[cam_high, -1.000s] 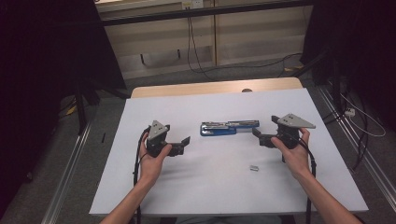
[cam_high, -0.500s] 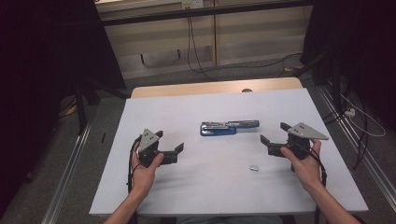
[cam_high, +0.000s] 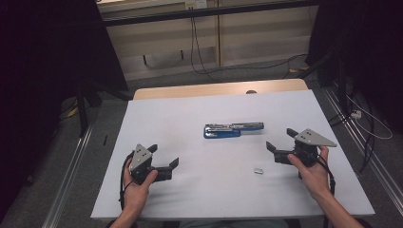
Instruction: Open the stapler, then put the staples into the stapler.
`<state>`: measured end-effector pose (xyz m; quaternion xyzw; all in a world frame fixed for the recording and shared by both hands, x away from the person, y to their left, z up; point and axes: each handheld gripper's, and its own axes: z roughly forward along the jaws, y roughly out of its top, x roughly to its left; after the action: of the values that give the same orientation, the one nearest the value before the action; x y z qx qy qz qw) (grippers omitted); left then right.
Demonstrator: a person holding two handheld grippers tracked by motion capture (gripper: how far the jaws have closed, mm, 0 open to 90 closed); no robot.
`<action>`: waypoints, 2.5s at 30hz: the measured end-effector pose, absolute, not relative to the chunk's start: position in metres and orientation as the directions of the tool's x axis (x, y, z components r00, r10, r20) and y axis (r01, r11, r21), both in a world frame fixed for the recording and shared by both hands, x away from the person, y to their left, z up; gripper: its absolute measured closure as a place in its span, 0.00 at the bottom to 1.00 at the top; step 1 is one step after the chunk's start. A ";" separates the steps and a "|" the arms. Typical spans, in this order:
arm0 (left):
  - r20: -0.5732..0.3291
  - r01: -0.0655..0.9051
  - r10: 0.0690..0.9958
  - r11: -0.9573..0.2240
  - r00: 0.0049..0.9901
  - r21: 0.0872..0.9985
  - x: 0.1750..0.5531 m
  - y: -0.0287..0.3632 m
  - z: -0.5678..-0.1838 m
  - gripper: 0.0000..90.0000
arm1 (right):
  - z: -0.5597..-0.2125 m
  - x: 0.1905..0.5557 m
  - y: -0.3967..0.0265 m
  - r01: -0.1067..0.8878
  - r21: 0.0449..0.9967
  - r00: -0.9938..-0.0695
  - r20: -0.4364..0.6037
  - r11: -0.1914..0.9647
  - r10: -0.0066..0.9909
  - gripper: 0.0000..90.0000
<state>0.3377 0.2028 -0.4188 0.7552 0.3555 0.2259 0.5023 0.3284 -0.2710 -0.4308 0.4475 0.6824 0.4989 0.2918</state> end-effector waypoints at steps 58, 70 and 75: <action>-0.031 0.332 0.746 -0.259 0.665 0.907 0.334 0.193 -0.419 0.05 | -0.421 0.338 -0.234 0.532 0.699 -0.738 0.107 0.478 0.666 0.11; -0.020 0.331 0.739 -0.277 0.673 0.902 0.334 0.191 -0.420 0.05 | -0.423 0.342 -0.233 0.544 0.645 -0.770 0.131 0.537 0.624 0.35; -0.030 0.344 0.739 -0.277 0.673 0.897 0.335 0.192 -0.421 0.05 | -0.423 0.343 -0.231 0.544 0.619 -0.789 0.147 0.567 0.597 0.49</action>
<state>0.3350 0.1916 -0.4214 0.7731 0.3503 0.2020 0.4886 0.3434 -0.2309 -0.4231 0.3224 0.8841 0.3359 0.0395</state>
